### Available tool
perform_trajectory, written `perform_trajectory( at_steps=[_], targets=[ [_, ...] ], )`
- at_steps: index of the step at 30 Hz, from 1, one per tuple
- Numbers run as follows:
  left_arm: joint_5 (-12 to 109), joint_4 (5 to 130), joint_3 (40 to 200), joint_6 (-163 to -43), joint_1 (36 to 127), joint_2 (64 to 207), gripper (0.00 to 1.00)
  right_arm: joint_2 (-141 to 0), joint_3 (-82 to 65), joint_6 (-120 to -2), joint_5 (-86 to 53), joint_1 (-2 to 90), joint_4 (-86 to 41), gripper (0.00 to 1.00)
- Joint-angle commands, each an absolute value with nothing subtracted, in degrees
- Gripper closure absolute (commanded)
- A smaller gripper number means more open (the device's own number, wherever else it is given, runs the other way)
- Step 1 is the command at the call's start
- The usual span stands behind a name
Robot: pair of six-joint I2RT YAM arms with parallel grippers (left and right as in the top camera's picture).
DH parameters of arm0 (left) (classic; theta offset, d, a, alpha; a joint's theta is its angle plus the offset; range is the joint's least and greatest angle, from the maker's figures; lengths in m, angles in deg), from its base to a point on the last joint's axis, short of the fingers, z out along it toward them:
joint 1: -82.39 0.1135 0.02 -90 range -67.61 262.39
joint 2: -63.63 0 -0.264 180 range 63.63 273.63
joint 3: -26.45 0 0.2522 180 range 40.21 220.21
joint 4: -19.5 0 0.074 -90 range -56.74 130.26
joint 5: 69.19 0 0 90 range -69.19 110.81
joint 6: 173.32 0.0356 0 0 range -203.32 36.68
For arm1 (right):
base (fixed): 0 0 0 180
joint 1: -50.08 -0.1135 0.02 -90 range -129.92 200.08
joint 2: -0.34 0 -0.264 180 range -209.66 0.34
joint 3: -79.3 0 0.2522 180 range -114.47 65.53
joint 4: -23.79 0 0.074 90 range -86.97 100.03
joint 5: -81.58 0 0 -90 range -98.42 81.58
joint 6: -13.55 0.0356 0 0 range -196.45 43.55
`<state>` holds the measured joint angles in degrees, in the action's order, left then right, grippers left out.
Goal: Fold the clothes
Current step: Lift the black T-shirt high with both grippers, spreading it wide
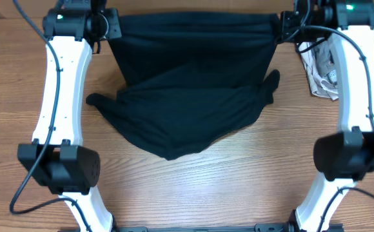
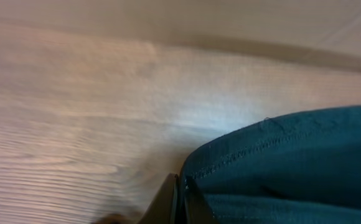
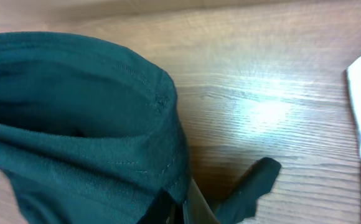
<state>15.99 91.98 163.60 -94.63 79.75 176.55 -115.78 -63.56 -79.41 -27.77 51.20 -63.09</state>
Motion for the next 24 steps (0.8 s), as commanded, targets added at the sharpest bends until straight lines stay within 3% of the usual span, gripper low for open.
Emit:
perform_trajectory(
  at_steps=[1,24],
  targets=[
    [9.8,91.8,167.1,-91.7,80.2,168.4,0.96,-107.6,-65.1,-79.2,-26.2,52.1,-63.4,0.96],
    [-7.6,93.3,167.5,-87.3,80.2,131.1,0.96,-70.8,-65.1,-74.9,-9.7,52.1,-70.0,0.96]
  ],
)
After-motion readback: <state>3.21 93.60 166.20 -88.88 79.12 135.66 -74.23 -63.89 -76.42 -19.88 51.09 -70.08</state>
